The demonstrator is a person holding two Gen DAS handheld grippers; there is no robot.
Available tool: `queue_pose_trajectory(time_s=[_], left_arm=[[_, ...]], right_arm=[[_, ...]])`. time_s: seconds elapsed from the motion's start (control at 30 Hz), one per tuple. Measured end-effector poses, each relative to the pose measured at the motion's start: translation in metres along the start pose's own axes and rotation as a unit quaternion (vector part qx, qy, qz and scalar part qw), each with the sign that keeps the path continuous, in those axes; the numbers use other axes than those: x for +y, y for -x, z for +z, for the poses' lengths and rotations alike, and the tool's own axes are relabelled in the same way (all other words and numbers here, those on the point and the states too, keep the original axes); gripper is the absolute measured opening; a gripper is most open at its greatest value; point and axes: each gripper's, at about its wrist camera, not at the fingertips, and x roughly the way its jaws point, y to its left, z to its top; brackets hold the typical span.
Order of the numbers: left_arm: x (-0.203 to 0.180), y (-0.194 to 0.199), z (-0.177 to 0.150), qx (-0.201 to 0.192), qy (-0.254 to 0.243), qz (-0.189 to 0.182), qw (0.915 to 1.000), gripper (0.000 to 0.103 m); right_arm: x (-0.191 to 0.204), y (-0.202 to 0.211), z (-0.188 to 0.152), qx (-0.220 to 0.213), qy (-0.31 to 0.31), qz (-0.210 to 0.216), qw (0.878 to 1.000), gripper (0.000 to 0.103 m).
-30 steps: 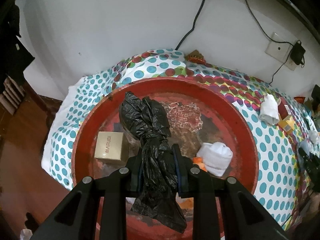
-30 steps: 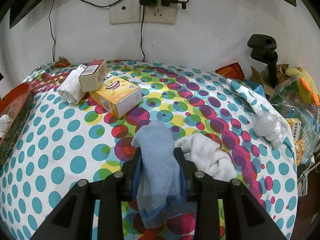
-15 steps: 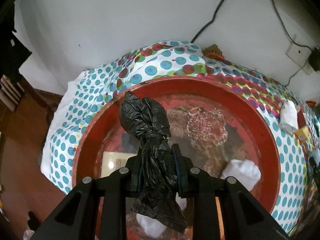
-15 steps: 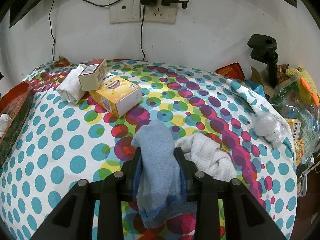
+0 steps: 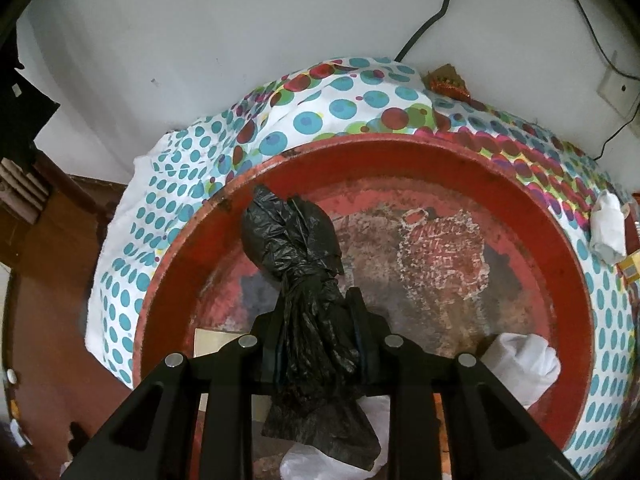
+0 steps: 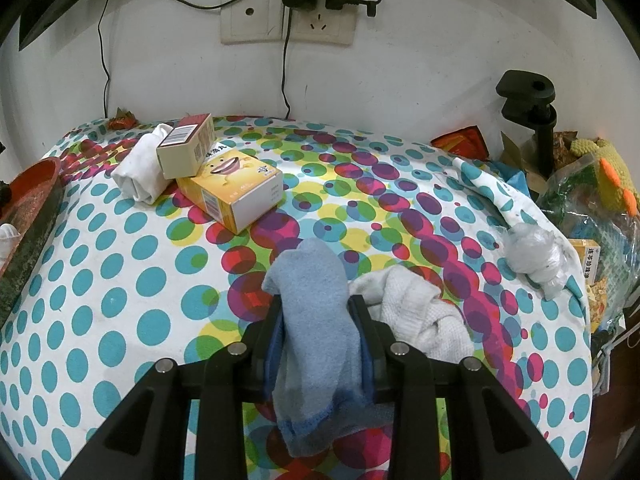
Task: Organize objects
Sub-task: 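Lower the black bag onto the red tray and open the left gripper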
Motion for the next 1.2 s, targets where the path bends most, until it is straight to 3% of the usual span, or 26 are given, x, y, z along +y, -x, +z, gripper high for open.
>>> queue_pose_trajectory(time_s=[0.1, 0.17, 0.3, 0.63, 0.9, 1.2], left_arm=[[-0.002, 0.000, -0.001, 0.001, -0.004, 0.000, 1.0000, 0.035], [-0.003, 0.002, -0.001, -0.003, -0.007, 0.005, 1.0000, 0.048], [-0.009, 0.011, -0.003, -0.018, -0.020, 0.015, 0.9995, 0.062], [-0.015, 0.024, -0.008, -0.027, -0.029, 0.016, 0.9991, 0.065], [-0.016, 0.042, -0.017, -0.039, -0.033, 0.017, 0.9986, 0.074], [-0.018, 0.067, -0.035, -0.049, -0.030, -0.004, 0.9983, 0.078]], right_arm=[[0.000, 0.000, 0.000, 0.000, 0.001, -0.001, 1.000, 0.033], [0.001, -0.001, 0.000, 0.001, 0.002, -0.002, 1.000, 0.033], [0.001, -0.001, 0.000, 0.001, 0.002, -0.001, 1.000, 0.033], [0.001, -0.001, -0.001, 0.001, 0.003, -0.002, 1.000, 0.033], [0.001, -0.002, -0.001, 0.001, 0.004, -0.003, 1.000, 0.033], [0.002, -0.002, 0.000, 0.002, 0.008, -0.008, 1.000, 0.033]])
